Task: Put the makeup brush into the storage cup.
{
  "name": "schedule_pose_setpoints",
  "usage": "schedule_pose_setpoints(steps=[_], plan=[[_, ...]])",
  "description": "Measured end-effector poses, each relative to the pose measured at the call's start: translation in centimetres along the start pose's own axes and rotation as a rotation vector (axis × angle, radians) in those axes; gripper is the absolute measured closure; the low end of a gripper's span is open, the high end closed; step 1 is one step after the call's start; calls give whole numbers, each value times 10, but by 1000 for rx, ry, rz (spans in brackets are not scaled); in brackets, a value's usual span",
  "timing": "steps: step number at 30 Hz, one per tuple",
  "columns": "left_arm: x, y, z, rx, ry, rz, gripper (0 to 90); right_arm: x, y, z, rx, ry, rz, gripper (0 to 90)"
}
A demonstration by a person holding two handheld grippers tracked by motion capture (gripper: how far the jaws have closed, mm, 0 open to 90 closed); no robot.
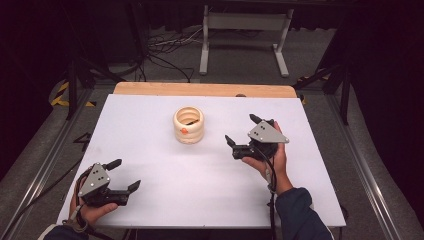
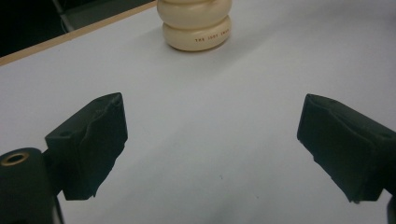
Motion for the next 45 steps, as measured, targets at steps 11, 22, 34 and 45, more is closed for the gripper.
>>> schedule_pose_setpoints(steps=[11, 22, 34, 45], plan=[[0, 0, 1, 0, 2, -4, 93, 6, 4, 13, 21, -4, 23, 37], [0, 0, 2, -2, 1, -14, 93, 10, 6, 29, 26, -4, 44, 41], [-1, 0, 2, 2, 0, -14, 93, 20, 9, 45, 30, -25, 61, 46], [0, 1, 1, 4, -3, -12, 93, 30, 12, 58, 37, -26, 73, 49]])
Point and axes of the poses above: each handheld gripper's, and its own axes: z roughly backward along the jaws, x roughly out of its underside, y roughly to its right, the point moved 6 cm from there along -z, roughly forward along the jaws, and after that the axes turned 3 degrees about -z, right-handed, at the moved point
